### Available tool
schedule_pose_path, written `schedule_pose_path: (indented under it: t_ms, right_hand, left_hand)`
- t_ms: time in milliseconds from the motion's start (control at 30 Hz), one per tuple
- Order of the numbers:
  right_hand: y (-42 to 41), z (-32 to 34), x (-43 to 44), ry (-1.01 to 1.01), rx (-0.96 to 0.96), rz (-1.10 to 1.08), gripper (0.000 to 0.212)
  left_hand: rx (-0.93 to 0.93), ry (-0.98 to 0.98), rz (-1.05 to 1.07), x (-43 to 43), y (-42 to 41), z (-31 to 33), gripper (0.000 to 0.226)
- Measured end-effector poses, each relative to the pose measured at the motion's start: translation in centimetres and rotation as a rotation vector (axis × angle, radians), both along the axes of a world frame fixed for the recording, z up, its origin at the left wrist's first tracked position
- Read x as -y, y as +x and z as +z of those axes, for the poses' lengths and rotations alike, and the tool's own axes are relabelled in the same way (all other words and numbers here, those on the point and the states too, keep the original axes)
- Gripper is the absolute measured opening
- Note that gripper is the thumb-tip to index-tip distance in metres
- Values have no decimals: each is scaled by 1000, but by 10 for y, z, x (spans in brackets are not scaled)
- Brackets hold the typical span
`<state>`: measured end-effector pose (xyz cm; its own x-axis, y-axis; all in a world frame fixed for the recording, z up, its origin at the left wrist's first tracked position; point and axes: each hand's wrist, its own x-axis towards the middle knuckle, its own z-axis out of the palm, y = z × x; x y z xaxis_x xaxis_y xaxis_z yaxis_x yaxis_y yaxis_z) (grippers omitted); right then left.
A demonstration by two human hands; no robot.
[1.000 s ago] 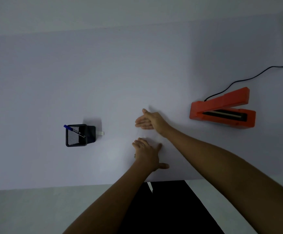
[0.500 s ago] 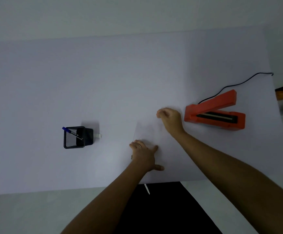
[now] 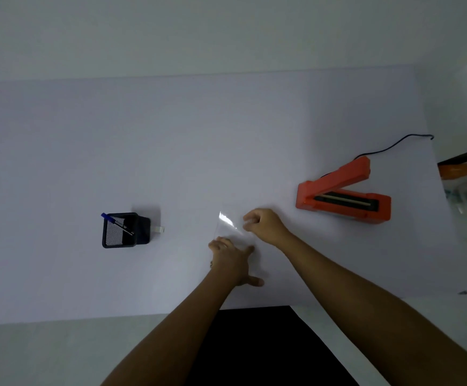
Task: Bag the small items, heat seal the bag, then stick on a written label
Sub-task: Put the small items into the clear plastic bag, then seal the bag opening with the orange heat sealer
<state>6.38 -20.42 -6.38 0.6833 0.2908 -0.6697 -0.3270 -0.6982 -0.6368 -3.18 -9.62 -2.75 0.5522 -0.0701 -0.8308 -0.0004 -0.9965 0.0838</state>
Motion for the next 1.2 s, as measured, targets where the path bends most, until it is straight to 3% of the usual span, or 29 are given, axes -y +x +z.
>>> schedule_pose_path:
  t_ms: [133, 333, 567, 633, 733, 833, 900, 1000, 1100, 1200]
  right_hand:
    - [-15, -3, 3, 56, 20, -162, 16]
    - [-35, -4, 7, 203, -42, -412, 13]
    - [-45, 6, -2, 257, -33, -499, 13]
    - [-48, 10, -4, 260, -37, -503, 11]
    - [-50, 19, -2, 254, -23, -497, 10]
    - [-56, 31, 5, 273, -28, -480, 9]
    - [-60, 39, 12, 288, -26, -474, 9]
    - [-67, 47, 22, 291, -10, -467, 11]
    - [-72, 58, 32, 289, 17, -475, 13]
    - [-74, 69, 45, 305, 27, -485, 13]
  left_hand:
    - [42, 23, -25, 0, -2, 0, 110]
    - [32, 10, -22, -3, -11, 0, 102]
    - [76, -119, 39, -21, -20, -2, 96]
    - [150, -231, 191, -34, -21, 2, 85]
    - [360, -408, 633, -61, -22, 2, 62]
    - [425, -539, 925, -85, -23, 0, 70]
    - [386, -676, 940, -92, -19, 3, 66]
    - [351, -851, 843, -91, -10, 10, 40]
    - [351, -952, 881, -79, -4, 15, 13]
    - [333, -1020, 976, -67, 1, 28, 12]
